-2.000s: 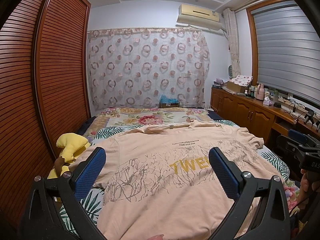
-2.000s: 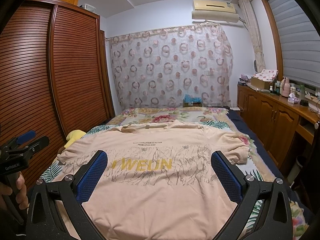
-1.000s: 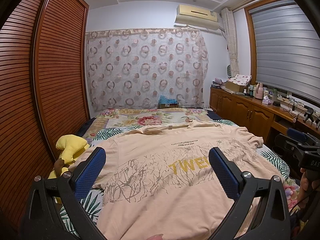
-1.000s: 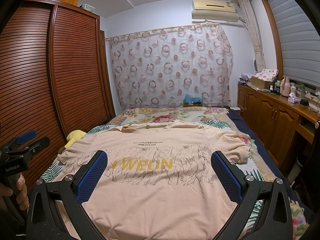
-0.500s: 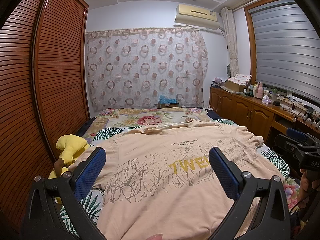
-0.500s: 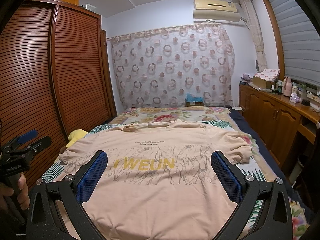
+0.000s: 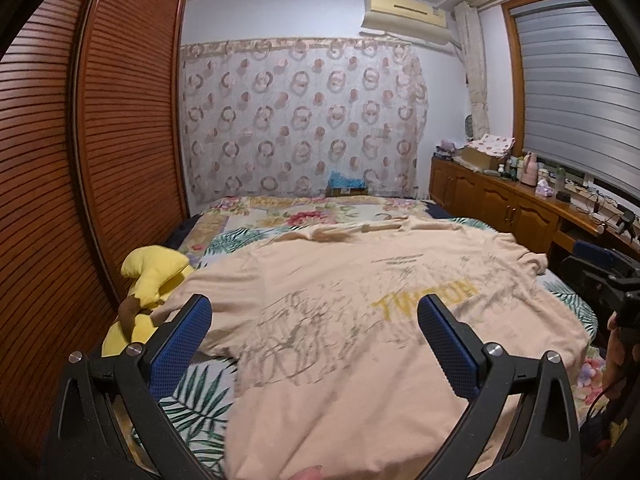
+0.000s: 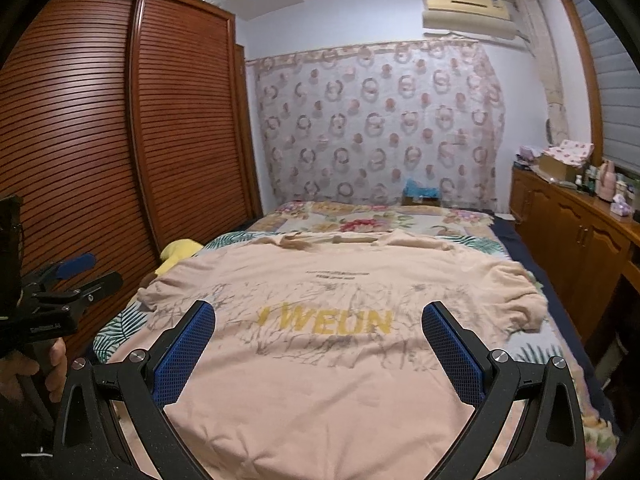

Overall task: Fold small clothes
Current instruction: 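Move the left gripper to the shirt side by the plush toy and grasp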

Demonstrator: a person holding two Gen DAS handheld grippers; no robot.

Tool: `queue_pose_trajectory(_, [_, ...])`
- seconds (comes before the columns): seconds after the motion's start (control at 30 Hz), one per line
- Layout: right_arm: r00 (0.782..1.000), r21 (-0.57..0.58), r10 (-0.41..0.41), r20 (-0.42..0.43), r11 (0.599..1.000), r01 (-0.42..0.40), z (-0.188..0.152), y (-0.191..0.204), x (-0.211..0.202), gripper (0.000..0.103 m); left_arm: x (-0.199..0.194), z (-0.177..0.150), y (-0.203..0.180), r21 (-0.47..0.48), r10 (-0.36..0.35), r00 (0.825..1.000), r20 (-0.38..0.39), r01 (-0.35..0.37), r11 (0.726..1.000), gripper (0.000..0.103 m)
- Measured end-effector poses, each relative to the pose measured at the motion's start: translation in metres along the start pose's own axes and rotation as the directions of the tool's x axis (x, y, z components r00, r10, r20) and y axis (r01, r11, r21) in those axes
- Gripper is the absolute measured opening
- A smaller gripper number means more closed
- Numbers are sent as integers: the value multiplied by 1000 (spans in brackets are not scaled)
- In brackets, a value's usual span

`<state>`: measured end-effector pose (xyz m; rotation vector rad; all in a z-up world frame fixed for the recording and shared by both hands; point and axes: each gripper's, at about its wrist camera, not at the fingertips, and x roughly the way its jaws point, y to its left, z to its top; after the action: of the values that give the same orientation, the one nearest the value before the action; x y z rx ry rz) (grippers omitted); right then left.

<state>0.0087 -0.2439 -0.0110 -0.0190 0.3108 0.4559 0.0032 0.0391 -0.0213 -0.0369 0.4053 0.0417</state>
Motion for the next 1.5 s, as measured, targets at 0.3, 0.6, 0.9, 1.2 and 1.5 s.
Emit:
queue_pose_trajectory(0.3, [995, -40, 75, -60, 996, -77, 10, -19, 38, 103, 21, -10, 43, -17, 33, 998, -44, -34, 999, 103])
queue_pose_trajectory(0.6, [974, -18, 137, -182, 990, -142, 22, -35, 91, 103, 49, -6, 83, 14, 112, 986, -125, -112, 994, 103])
queue_pose_trajectory(0.9, [952, -56, 141, -270, 985, -162, 33, -37, 118, 103, 87, -18, 112, -19, 78, 954, -289, -87, 996, 88])
queue_pose_trajectory(1.2, [944, -100, 125, -306, 982, -163, 31, -16, 122, 103, 129, -20, 157, -164, -1, 913, -409, -72, 984, 70])
queue_pose_trajectory(1.5, [945, -127, 127, -302, 977, -172, 28, -10, 121, 102, 167, -23, 170, -179, -28, 861, -507, -74, 981, 61])
